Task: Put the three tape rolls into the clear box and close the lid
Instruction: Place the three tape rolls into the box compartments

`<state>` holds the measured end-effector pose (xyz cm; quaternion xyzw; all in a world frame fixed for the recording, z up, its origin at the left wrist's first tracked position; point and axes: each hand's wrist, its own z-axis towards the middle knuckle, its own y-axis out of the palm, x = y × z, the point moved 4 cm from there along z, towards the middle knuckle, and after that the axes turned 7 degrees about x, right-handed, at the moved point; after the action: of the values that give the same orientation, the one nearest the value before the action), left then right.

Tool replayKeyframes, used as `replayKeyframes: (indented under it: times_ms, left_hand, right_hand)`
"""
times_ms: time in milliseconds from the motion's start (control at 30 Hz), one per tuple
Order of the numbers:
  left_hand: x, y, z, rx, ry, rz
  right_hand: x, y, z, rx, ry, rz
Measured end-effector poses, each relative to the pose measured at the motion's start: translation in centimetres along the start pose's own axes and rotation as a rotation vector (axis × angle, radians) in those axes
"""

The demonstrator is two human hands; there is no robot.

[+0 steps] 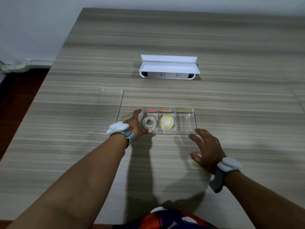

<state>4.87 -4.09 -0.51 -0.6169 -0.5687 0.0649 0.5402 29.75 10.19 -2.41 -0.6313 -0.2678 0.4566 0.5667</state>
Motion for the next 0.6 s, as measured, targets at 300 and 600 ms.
replayKeyframes:
  times_ms: [300,600]
  left_hand:
    - [-0.2,0.3,0.2,0.004,-0.019,0.005]
    - [-0.1,0.3,0.2,0.008,-0.03,-0.014]
  right_hand:
    - [0.8,0.8,-2.7,-0.121,-0.002,-0.106]
    - [1.3,1.6,-2.6,-0.102,-0.039,-0.065]
